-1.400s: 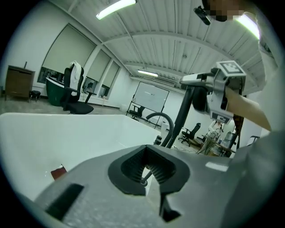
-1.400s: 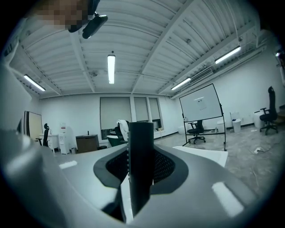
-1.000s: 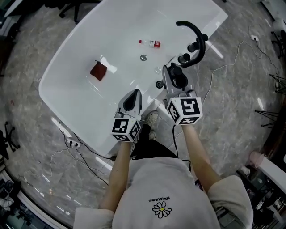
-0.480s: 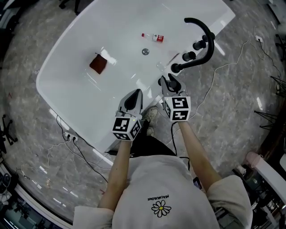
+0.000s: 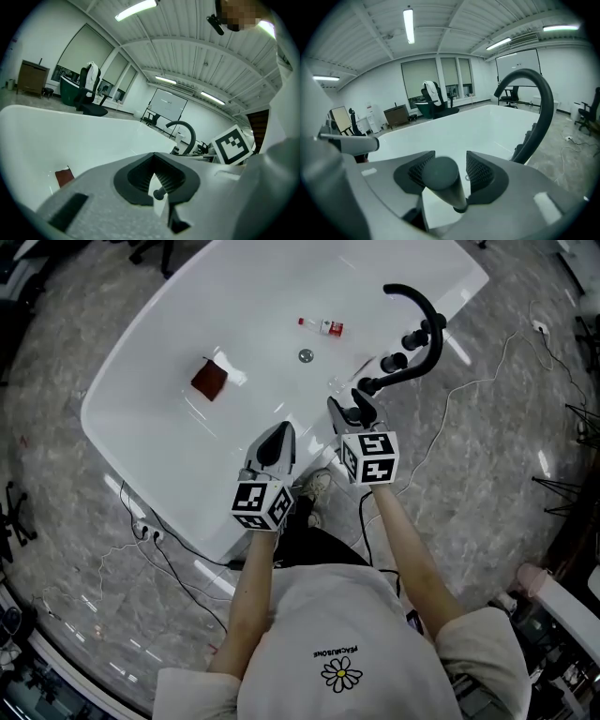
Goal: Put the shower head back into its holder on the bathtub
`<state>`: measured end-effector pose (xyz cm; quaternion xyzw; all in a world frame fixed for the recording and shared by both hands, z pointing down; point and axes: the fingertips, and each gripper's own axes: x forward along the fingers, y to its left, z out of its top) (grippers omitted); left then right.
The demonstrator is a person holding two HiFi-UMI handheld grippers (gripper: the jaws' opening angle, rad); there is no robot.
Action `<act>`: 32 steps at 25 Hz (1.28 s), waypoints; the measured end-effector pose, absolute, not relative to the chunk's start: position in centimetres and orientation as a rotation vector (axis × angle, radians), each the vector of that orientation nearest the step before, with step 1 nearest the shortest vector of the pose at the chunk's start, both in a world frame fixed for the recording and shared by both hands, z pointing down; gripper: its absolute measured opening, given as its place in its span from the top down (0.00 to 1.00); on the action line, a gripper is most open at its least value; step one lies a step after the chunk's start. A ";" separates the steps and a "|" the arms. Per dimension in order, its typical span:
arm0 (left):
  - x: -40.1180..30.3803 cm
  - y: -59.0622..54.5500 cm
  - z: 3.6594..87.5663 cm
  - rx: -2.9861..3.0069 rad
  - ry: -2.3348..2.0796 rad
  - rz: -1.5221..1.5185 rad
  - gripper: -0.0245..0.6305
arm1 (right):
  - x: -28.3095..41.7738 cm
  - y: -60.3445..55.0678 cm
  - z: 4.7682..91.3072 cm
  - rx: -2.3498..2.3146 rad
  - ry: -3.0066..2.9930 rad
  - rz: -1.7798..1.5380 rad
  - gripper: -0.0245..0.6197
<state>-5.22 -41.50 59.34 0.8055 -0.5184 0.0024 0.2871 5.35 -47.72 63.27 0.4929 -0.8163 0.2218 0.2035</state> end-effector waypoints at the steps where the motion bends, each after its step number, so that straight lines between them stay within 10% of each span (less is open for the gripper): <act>1: -5.3 -41.7 58.7 2.157 -1.394 -0.014 0.96 | 5.3 -47.8 62.1 1.390 -2.298 0.611 0.65; 6: -5.4 -42.9 53.5 2.253 -1.429 -0.131 0.96 | 5.9 -48.0 53.1 1.532 -2.458 0.550 0.71; 9: -5.2 -42.8 48.7 2.344 -1.444 -0.203 0.96 | 7.4 -47.4 46.6 1.675 -2.530 0.477 0.95; 32: -1.2 -27.9 33.8 2.679 -1.592 -0.286 0.96 | 11.7 -27.2 33.7 1.863 -2.715 0.260 0.96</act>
